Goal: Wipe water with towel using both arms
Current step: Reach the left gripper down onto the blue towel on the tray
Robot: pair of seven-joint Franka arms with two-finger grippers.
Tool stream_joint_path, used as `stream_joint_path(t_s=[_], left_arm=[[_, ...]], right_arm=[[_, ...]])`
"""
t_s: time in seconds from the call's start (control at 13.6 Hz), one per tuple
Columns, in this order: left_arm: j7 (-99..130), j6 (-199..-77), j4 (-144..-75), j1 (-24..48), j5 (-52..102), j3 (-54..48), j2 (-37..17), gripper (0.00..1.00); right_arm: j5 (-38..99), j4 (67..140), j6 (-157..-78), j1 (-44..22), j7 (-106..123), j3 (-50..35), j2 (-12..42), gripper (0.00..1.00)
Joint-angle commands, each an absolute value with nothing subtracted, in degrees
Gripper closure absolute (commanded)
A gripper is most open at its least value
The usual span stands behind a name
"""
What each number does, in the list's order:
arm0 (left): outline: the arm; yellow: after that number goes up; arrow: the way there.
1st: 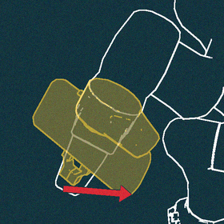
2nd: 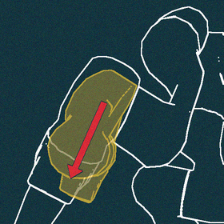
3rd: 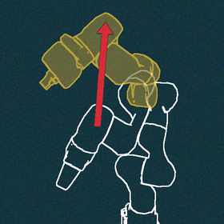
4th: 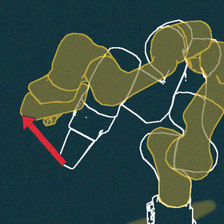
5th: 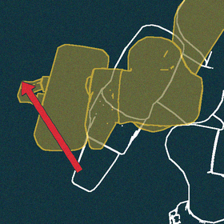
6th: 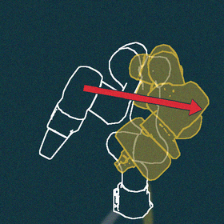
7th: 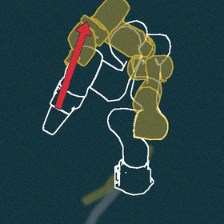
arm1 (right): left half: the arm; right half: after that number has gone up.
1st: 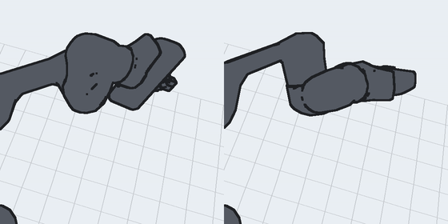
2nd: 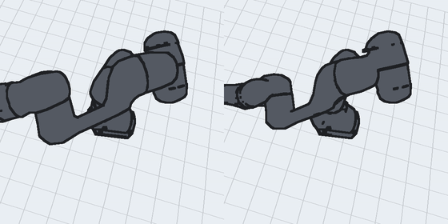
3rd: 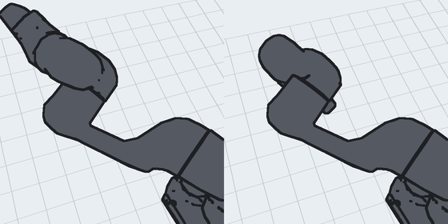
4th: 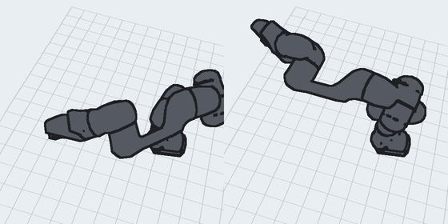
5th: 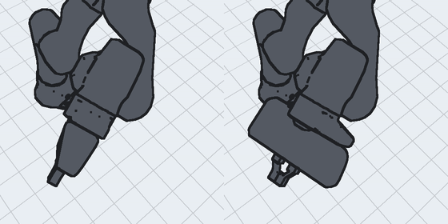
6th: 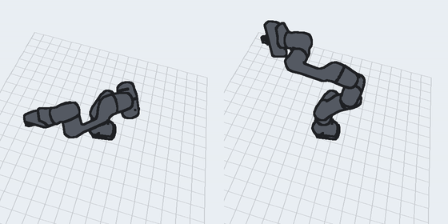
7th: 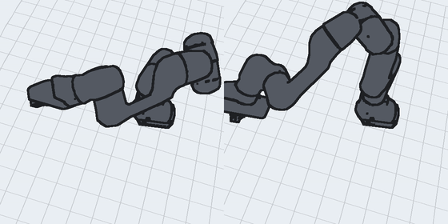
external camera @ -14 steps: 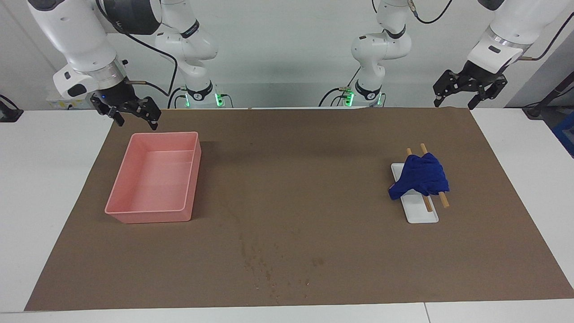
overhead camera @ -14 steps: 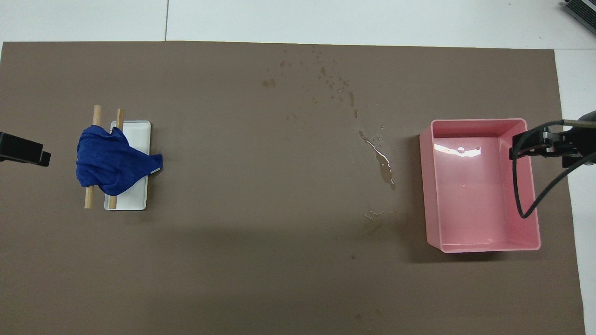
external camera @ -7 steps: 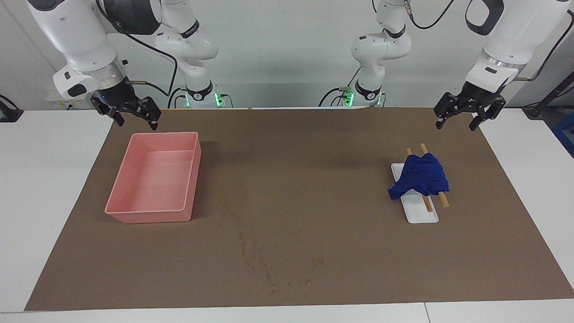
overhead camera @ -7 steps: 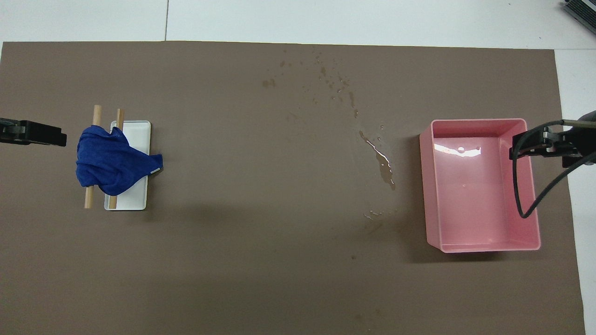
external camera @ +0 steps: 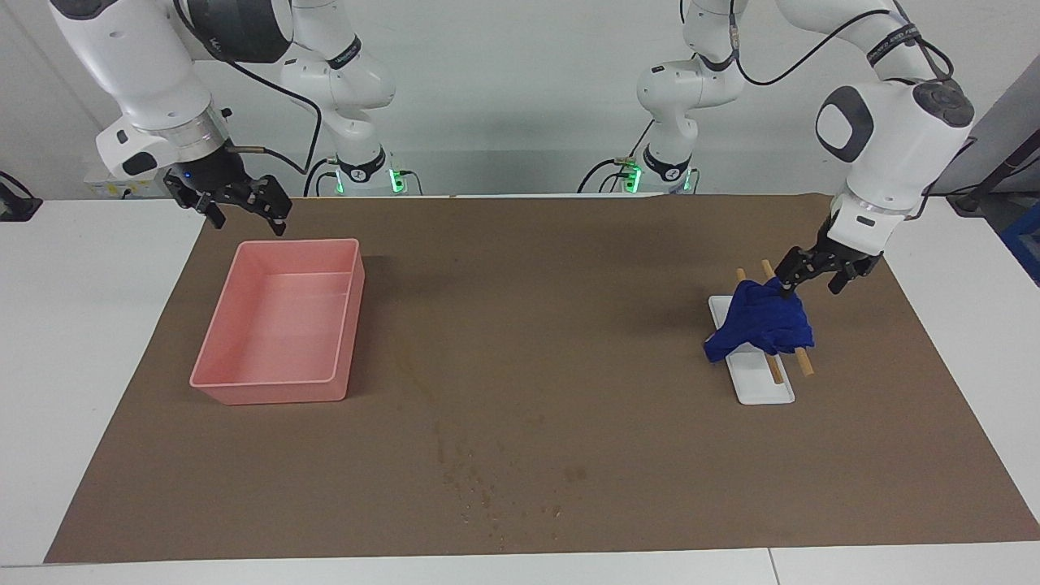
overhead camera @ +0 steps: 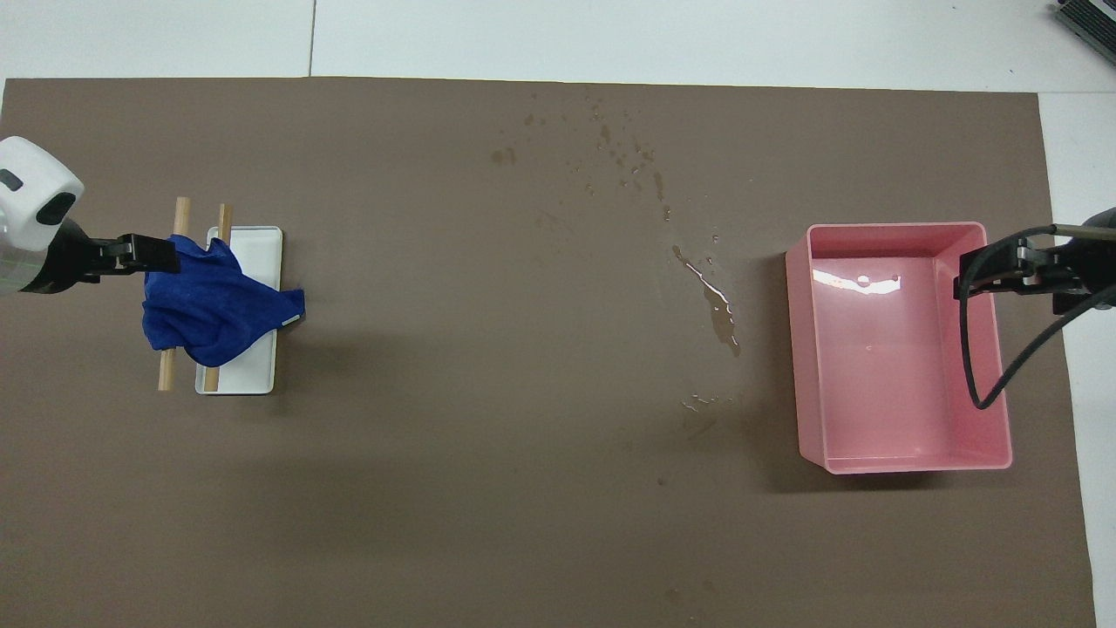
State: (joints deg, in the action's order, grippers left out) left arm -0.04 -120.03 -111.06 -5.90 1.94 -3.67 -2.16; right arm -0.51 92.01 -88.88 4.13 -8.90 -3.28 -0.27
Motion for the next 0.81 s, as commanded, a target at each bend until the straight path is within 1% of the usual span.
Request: stream_joint_path(t_s=[0.0, 0.22, 0.37, 0.66, 0.73], left_arm=[[0.7, -128.5, -118.2, -6.3, 2.0, -3.9, -1.1, 0.0], [0.4, -130.7, -119.6, -6.0, 2.0, -3.9, -1.3, 0.0], [0.9, -132.0, -120.6, -5.6, 2.0, -3.9, -1.6, 0.13], [1.0, -132.2, -120.4, -5.5, 2.0, -3.9, -1.8, 0.48], [1.0, -132.1, -120.1, -5.5, 2.0, -3.9, -1.9, 0.58]], right_arm=[[-0.7, 93.3, -89.5, 4.8, -7.9, -3.9, -1.4, 0.0], [-0.7, 93.3, -89.5, 4.8, -7.9, -3.9, -1.4, 0.0], [-0.7, 93.3, -89.5, 4.8, -7.9, -3.9, -1.4, 0.0], [-0.7, 93.3, -89.5, 4.8, -7.9, -3.9, -1.4, 0.0], [-0.7, 93.3, -89.5, 4.8, -7.9, -3.9, -1.4, 0.0]])
